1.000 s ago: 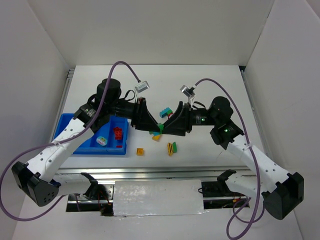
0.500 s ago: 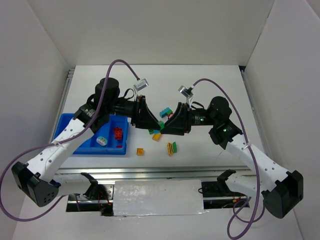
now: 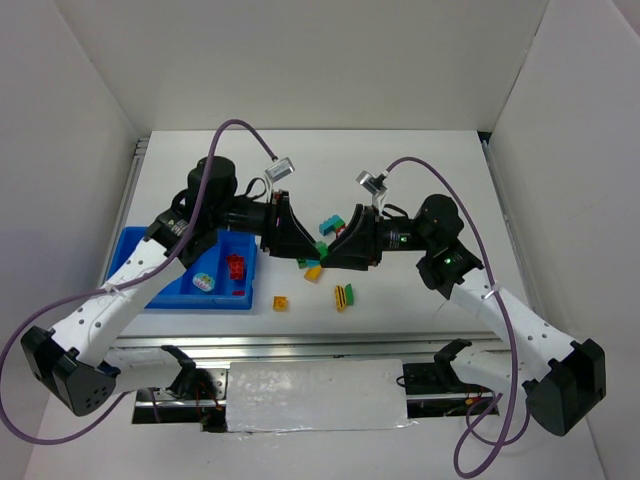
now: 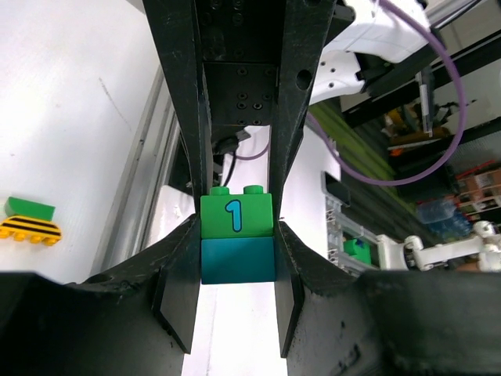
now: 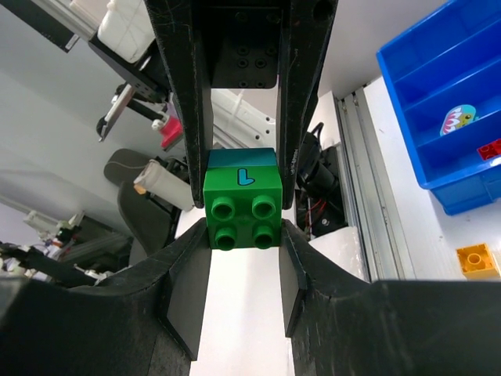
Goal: Sort the legos into containers by color
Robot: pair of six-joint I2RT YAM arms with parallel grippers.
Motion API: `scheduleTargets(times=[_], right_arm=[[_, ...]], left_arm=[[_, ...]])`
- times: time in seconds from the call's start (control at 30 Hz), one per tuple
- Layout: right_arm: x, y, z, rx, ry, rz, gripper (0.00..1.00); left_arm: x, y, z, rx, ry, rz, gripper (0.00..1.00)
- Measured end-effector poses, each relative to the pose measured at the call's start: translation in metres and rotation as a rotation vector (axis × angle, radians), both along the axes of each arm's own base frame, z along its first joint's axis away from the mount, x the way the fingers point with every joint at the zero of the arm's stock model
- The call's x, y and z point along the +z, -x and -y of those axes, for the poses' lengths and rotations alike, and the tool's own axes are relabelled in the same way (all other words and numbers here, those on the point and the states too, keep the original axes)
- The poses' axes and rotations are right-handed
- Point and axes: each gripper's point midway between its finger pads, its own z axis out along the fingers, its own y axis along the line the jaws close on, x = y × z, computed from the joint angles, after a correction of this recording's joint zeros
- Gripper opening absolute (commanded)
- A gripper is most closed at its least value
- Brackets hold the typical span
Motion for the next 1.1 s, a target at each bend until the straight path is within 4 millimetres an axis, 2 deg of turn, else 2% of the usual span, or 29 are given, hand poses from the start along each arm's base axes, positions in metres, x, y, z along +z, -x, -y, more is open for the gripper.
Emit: scheduleTargets(times=[0.3,0.6,0.9,1.0,1.1], right_arm=[[-0.002,-0.01,0.01,-0.065,-0.003,0.07,0.0],[-0.003,-0.014,0.012,-0.078,-0.005,0.086,0.0],[-0.016,-0.029,0.02,-0.159,0.041,0.067,0.0],[-0.024,-0.036,0.02,-0.202,0.07,0.052,0.0],[-0.034,-0.043,0.023,-0.249,0.108,0.037,0.0]], left_arm=[[-0.005,-0.005,-0.001,0.016,-0.06,0.086,0.0],[-0.013,-0.005,-0.005,0.014,-0.083,0.078,0.0],[-0.017,-0.006,-0.023,0.056,-0.117,0.051,0.0],[-0.027,-0.019,-0.034,0.146,-0.172,0.042,0.0],[-0.049,-0.052,-0.061,0.35,-0.292,0.013,0.0]])
